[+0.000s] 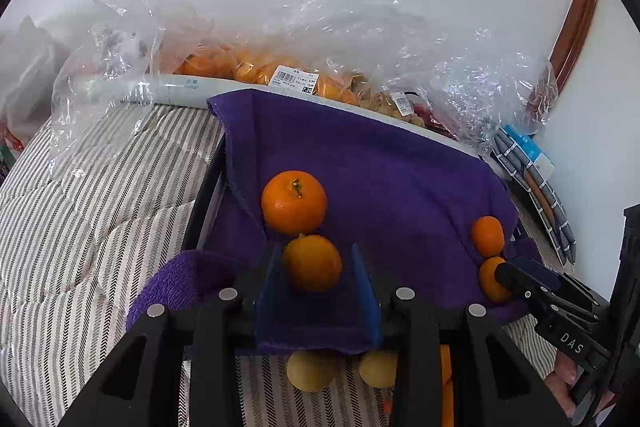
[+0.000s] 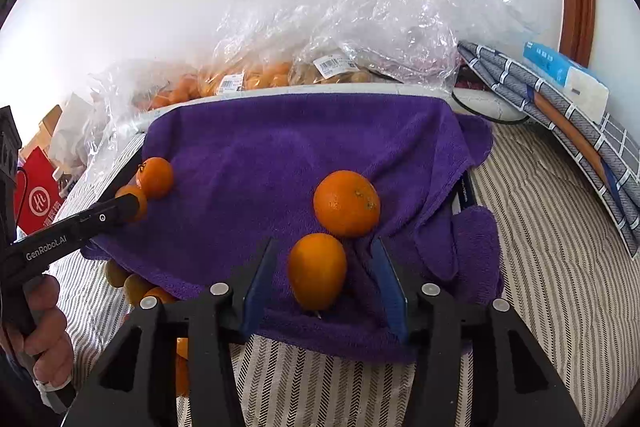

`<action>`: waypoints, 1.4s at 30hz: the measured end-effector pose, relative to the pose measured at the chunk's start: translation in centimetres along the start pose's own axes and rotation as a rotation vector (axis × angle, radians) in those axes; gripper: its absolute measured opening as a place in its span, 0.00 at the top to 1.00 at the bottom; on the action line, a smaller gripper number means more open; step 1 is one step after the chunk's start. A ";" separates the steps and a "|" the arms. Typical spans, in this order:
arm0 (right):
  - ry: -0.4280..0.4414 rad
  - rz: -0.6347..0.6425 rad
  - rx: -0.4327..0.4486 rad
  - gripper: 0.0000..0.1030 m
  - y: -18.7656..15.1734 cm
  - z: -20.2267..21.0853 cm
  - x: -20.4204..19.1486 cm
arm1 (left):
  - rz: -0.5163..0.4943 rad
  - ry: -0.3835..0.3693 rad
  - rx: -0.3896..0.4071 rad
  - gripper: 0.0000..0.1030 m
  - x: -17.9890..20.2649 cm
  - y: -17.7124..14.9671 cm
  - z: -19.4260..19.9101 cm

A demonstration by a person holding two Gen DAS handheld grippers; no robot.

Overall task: Organize fruits
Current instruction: 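Open both tools to set the oranges beside the earlier ones, then grasp an orange with the right tool while the left tool grasps a yellow-green fruit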

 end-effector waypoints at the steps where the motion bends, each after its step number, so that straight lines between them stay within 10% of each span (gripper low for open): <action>1: -0.014 0.005 0.010 0.51 0.0 0.3 0.0 | 0.000 -0.008 0.003 0.61 0.1 0.0 0.1; 11: -0.062 -0.057 0.123 0.51 0.8 5.9 0.7 | 0.001 -0.037 0.047 0.53 0.4 0.4 1.7; 42: 0.113 0.046 -0.066 0.44 -5.1 3.6 -10.4 | -0.077 0.029 0.147 0.39 -3.8 -1.6 7.3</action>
Point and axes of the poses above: each gripper's, at about its wrist camera, not at the fingertips, and z roughly against the way its jaws point, x to its right, y to its top, the point moved 5 cm from there along -z, roughly the way its jaws point, and after that the axes turned 10 degrees about z, right-handed, at the moved point
